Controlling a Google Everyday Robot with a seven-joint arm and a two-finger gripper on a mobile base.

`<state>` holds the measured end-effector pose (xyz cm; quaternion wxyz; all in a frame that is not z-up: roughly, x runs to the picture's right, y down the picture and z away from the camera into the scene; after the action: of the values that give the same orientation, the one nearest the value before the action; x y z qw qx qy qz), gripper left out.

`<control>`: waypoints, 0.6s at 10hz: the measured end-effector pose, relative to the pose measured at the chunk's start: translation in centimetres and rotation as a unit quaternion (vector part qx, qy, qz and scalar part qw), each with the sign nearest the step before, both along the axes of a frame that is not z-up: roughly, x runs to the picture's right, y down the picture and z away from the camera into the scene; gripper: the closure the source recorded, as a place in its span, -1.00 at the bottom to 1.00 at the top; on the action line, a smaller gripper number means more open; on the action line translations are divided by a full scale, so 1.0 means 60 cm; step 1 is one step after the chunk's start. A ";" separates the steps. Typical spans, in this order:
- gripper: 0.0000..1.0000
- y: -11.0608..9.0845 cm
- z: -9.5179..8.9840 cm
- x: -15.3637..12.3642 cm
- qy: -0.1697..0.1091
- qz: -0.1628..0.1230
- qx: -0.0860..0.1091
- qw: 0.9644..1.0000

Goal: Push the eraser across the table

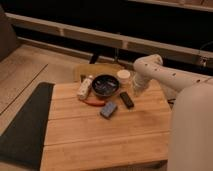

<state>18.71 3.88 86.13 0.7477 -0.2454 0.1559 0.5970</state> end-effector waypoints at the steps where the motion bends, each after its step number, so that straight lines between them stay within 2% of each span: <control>1: 0.97 -0.001 0.002 0.000 0.004 -0.002 -0.001 1.000; 3: 0.97 -0.007 0.021 0.015 0.023 -0.027 -0.005 0.999; 6: 0.97 -0.018 0.064 -0.005 0.027 -0.062 -0.017 0.998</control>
<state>18.42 2.79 89.97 0.7747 -0.2317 0.2007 0.5530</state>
